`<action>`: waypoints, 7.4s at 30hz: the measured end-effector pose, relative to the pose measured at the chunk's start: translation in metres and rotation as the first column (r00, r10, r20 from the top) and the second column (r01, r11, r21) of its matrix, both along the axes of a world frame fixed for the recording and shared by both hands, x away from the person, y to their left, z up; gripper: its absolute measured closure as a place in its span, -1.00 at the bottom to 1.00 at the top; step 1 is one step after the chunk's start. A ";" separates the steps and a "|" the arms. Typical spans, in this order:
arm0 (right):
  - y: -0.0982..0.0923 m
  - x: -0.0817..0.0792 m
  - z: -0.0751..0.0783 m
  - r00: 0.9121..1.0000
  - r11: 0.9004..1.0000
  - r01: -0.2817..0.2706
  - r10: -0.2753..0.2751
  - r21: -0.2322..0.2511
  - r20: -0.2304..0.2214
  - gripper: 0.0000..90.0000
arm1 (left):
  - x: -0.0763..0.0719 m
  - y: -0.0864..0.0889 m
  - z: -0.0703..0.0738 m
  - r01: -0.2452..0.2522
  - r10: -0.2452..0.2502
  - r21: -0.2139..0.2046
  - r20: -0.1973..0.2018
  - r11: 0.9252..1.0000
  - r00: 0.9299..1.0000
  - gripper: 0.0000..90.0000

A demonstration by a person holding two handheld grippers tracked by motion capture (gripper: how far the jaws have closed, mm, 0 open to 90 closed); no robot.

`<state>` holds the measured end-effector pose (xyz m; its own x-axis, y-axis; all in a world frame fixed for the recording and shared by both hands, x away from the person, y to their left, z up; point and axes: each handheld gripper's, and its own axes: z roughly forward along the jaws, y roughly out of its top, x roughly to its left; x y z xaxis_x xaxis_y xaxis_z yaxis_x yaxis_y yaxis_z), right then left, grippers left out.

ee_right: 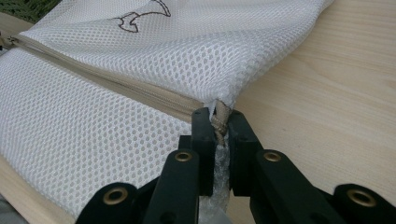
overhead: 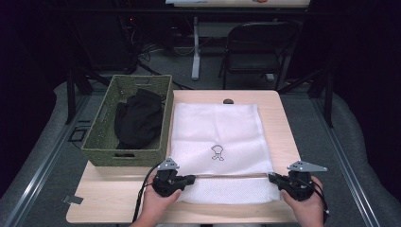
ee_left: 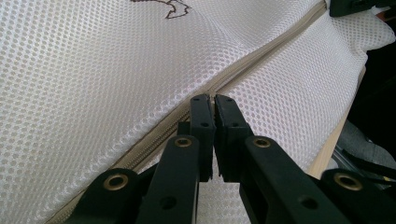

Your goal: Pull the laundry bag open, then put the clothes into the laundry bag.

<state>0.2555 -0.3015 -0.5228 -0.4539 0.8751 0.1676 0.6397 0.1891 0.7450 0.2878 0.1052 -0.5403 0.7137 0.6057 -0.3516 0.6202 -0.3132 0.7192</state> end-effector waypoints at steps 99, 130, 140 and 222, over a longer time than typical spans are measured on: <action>-0.007 0.002 -0.009 1.000 1.000 0.008 -0.009 -0.015 -0.026 0.85 | -0.010 0.095 -0.001 -0.147 0.149 0.057 -0.037 0.988 0.988 0.94; 0.007 0.007 -0.031 0.987 0.995 -0.040 0.026 -0.086 -0.161 0.81 | -0.009 0.086 -0.019 -0.139 0.156 0.182 -0.078 0.973 0.985 0.94; 0.003 0.009 -0.034 0.982 0.996 -0.027 0.009 -0.088 -0.189 0.79 | -0.007 0.080 -0.022 -0.128 0.146 0.196 -0.081 0.972 0.986 0.92; 0.058 -0.006 -0.021 0.966 0.976 -0.104 0.144 -0.189 0.215 -0.03 | 0.005 0.129 0.084 -0.425 0.402 0.109 0.182 0.898 0.897 -0.32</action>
